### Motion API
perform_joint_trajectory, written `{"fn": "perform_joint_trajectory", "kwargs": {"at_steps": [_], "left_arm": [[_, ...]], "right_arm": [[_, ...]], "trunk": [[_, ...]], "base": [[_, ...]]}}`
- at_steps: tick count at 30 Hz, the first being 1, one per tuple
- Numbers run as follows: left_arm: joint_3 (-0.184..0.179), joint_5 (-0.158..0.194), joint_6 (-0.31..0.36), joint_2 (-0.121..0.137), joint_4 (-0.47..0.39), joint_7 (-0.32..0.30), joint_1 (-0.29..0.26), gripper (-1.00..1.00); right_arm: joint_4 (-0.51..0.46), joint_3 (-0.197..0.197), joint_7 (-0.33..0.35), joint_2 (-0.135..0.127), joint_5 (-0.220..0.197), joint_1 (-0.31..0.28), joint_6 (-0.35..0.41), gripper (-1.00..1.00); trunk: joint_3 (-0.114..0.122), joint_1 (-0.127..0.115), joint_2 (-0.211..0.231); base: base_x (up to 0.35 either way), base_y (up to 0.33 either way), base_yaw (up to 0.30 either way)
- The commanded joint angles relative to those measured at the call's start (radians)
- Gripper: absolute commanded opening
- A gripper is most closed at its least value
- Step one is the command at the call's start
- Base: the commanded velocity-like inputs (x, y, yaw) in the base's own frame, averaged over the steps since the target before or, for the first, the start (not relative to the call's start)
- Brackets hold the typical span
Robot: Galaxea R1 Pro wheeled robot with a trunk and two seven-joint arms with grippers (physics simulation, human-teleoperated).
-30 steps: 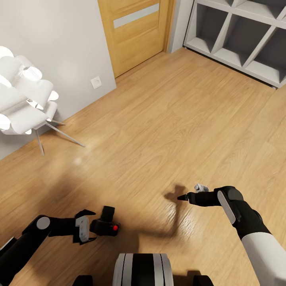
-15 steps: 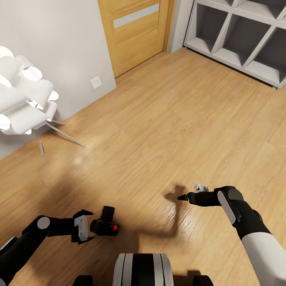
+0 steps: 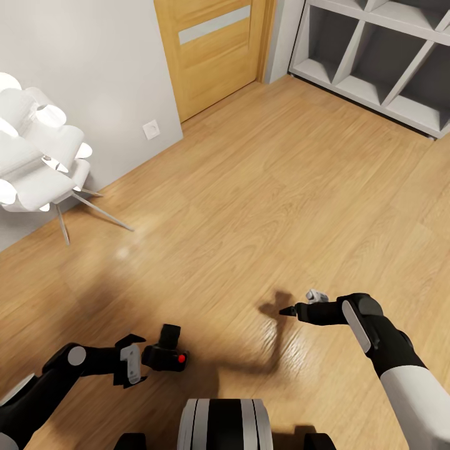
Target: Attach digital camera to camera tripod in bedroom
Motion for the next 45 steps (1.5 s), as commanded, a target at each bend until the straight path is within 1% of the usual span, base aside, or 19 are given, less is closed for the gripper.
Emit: {"fn": "perform_joint_trajectory", "kwargs": {"at_steps": [1, 9, 18, 24, 27, 34, 38, 41, 42, 45], "left_arm": [[-0.001, -0.007, -0.005, 0.000, -0.001, 0.000, 0.000, 1.00], [-0.001, -0.009, -0.006, -0.004, 0.001, 0.006, 0.000, 1.00], [-0.001, -0.010, -0.005, -0.008, 0.003, 0.049, 0.000, 1.00], [-0.001, -0.012, -0.005, -0.022, 0.004, 0.059, 0.000, 1.00], [-0.001, -0.020, -0.004, -0.031, 0.006, 0.060, -0.001, 1.00], [-0.001, -0.053, -0.005, -0.047, 0.013, 0.062, -0.005, 1.00], [-0.001, -0.063, -0.005, -0.054, 0.016, 0.062, -0.006, 1.00], [-0.001, -0.066, -0.005, -0.056, 0.016, 0.062, -0.006, 1.00], [0.004, -0.061, 0.001, -0.050, 0.011, 0.057, -0.012, 1.00], [0.021, -0.044, 0.018, -0.033, -0.006, 0.052, -0.029, 1.00]], "right_arm": [[0.000, 0.002, 0.001, -0.001, -0.001, -0.001, 0.003, 1.00], [0.000, 0.002, 0.001, 0.000, 0.001, 0.000, 0.003, 1.00], [0.000, 0.002, 0.001, 0.000, 0.001, 0.000, 0.003, 1.00], [0.000, 0.002, 0.001, 0.000, 0.001, 0.000, 0.003, 1.00], [0.000, 0.002, 0.001, 0.000, 0.001, -0.001, 0.003, 1.00], [0.000, 0.001, 0.002, -0.001, 0.001, 0.000, 0.003, 1.00], [0.000, 0.002, 0.003, -0.001, 0.001, -0.001, 0.003, 1.00], [0.000, 0.001, 0.003, -0.001, 0.001, 0.000, 0.003, 1.00], [0.000, 0.000, 0.002, -0.007, -0.003, -0.001, 0.003, 1.00], [0.001, -0.001, 0.002, -0.003, -0.002, -0.001, 0.003, 1.00]], "trunk": [[-0.001, 0.000, 0.000], [-0.001, 0.000, 0.000], [-0.001, 0.000, 0.000], [-0.001, 0.000, 0.000], [-0.001, 0.000, 0.000], [-0.001, 0.000, 0.000], [-0.001, 0.000, 0.000], [-0.001, 0.000, 0.000], [-0.001, 0.000, 0.000], [-0.001, 0.000, 0.000]], "base": [[0.000, 0.000, 0.000], [0.000, 0.000, 0.000], [0.000, 0.000, 0.000], [0.000, 0.000, 0.000], [0.000, 0.000, 0.000], [0.000, 0.000, 0.000], [0.000, 0.000, 0.000], [0.000, 0.000, 0.000], [0.000, 0.000, 0.000], [0.000, 0.000, 0.000]]}}
